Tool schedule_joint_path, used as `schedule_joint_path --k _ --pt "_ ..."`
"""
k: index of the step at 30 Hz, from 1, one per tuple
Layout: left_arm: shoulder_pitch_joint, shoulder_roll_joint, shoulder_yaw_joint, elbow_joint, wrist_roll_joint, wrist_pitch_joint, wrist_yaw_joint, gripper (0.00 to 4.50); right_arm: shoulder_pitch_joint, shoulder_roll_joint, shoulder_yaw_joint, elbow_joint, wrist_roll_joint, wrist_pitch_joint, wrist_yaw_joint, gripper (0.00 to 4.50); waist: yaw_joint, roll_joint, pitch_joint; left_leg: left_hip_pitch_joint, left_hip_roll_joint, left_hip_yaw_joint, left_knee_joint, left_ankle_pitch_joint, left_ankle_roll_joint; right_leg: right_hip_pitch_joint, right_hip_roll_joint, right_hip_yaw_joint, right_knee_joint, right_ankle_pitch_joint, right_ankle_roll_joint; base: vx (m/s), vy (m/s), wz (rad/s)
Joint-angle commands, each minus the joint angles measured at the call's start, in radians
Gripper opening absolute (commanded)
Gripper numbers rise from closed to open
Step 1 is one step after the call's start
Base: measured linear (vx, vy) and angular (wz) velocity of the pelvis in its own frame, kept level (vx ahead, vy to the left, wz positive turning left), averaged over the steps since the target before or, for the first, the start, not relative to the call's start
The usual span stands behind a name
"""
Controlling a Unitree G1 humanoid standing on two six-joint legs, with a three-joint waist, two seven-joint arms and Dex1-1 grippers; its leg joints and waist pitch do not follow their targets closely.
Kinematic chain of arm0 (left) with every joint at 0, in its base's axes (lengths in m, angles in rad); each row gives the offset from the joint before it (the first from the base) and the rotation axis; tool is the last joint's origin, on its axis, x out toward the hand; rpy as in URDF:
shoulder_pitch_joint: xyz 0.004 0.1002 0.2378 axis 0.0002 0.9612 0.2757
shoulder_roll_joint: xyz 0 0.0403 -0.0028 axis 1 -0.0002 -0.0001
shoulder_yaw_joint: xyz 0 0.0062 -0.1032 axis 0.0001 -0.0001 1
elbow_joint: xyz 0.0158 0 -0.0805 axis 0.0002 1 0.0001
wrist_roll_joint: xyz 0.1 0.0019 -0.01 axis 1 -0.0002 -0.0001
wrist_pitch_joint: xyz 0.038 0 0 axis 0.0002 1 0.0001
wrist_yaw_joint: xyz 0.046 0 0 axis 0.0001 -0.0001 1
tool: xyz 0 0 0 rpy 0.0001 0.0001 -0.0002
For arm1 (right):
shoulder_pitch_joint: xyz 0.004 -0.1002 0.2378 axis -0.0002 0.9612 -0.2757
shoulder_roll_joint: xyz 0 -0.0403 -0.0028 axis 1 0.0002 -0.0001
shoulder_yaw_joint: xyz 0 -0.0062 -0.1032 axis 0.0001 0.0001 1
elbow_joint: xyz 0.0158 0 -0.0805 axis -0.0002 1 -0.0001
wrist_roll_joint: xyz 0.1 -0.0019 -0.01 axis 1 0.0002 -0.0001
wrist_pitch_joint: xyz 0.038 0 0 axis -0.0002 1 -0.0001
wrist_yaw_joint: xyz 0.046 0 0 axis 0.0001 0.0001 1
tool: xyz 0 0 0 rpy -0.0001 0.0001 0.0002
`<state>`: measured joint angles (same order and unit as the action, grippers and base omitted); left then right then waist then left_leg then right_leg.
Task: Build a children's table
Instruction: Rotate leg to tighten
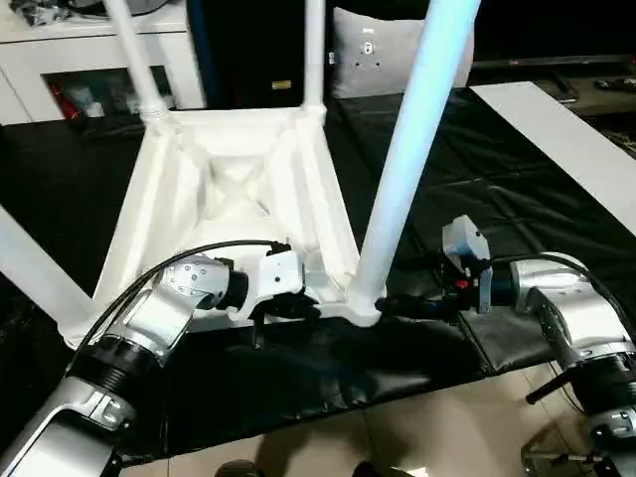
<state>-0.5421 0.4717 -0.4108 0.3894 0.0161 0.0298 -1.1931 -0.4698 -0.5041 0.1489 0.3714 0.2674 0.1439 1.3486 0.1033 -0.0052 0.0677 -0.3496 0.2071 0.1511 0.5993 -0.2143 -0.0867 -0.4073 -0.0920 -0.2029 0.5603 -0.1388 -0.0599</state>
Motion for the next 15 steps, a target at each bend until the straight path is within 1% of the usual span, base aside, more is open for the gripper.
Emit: schedule_joint_path --k 1,3,4,6,7,9,10,11,13,15 --pt "-0.012 -0.001 -0.052 -0.017 0.012 -0.031 -0.059 0.0 -0.014 0.0 0.013 0.01 -0.001 -0.003 0.023 3.04 -0.002 -0.009 -0.077 -0.003 0.037 0.002 -0.061 -0.057 0.107 0.074 -0.076 0.081 -0.059 -0.325 -0.065 0.0 0.0 0.0" --pt "-0.016 -0.001 -0.056 -0.019 0.004 -0.04 -0.084 0.0 -0.023 0.007 0.02 0.031 -0.003 -0.018 0.031 2.85 -0.001 -0.01 -0.077 -0.004 0.037 0.003 -0.061 -0.059 0.103 0.075 -0.076 0.081 -0.059 -0.327 -0.066 0.0 0.0 0.0" --pt "-0.017 -0.003 -0.057 -0.021 0.001 -0.042 -0.091 0.0 -0.026 0.01 0.023 0.039 -0.004 -0.02 0.037 2.85 0.0 -0.012 -0.077 -0.003 0.037 0.003 -0.062 -0.062 0.101 0.074 -0.076 0.08 -0.061 -0.335 -0.066 0.0 0.0 0.0" --pt "-0.018 -0.009 -0.057 -0.026 -0.005 -0.044 -0.106 0.0 -0.032 0.017 0.028 0.054 -0.003 -0.023 0.05 2.59 0.005 -0.012 -0.077 -0.001 0.038 0.004 -0.062 -0.064 0.097 0.073 -0.077 0.081 -0.061 -0.341 -0.065 0.0 0.0 0.0" --pt "-0.018 -0.009 -0.057 -0.026 -0.005 -0.044 -0.106 0.0 -0.032 0.017 0.028 0.054 -0.003 -0.023 0.05 2.59 0.006 -0.011 -0.077 -0.001 0.039 0.004 -0.062 -0.063 0.097 0.073 -0.078 0.082 -0.06 -0.338 -0.066 0.0 0.0 0.0" --pt "-0.018 -0.011 -0.057 -0.027 -0.005 -0.043 -0.109 0.0 -0.034 0.022 0.029 0.062 -0.006 -0.031 0.051 2.29 0.008 -0.012 -0.079 -0.002 0.039 0.003 -0.061 -0.056 0.098 0.073 -0.077 0.082 -0.057 -0.323 -0.07 0.0 0.0 0.0" --pt "-0.018 -0.012 -0.057 -0.026 -0.005 -0.043 -0.11 0.0 -0.036 0.024 0.03 0.064 -0.006 -0.032 0.053 2.29 0.008 -0.012 -0.079 -0.002 0.04 0.003 -0.061 -0.049 0.099 0.073 -0.076 0.082 -0.055 -0.314 -0.073 0.0 0.0 0.0" --pt "-0.018 -0.012 -0.057 -0.026 -0.005 -0.043 -0.111 0.0 -0.036 0.024 0.03 0.065 -0.006 -0.033 0.053 2.14 0.009 -0.012 -0.079 -0.003 0.04 0.003 -0.061 -0.049 0.099 0.074 -0.077 0.083 -0.055 -0.313 -0.074 0.0 0.0 0.0" --pt "-0.017 -0.014 -0.055 -0.023 -0.002 -0.045 -0.115 0.0 -0.039 0.03 0.031 0.076 -0.004 -0.039 0.056 1.99 0.009 -0.013 -0.079 -0.004 0.038 0.004 -0.061 -0.049 0.098 0.075 -0.077 0.082 -0.055 -0.317 -0.072 0.0 0.0 0.0" --pt "-0.016 -0.015 -0.053 -0.021 -0.003 -0.042 -0.112 0.0 -0.036 0.033 0.035 0.076 -0.001 -0.033 0.067 1.95 0.009 -0.013 -0.08 -0.003 0.038 0.004 -0.06 -0.05 0.096 0.076 -0.077 0.081 -0.056 -0.326 -0.068 0.0 0.0 0.0"
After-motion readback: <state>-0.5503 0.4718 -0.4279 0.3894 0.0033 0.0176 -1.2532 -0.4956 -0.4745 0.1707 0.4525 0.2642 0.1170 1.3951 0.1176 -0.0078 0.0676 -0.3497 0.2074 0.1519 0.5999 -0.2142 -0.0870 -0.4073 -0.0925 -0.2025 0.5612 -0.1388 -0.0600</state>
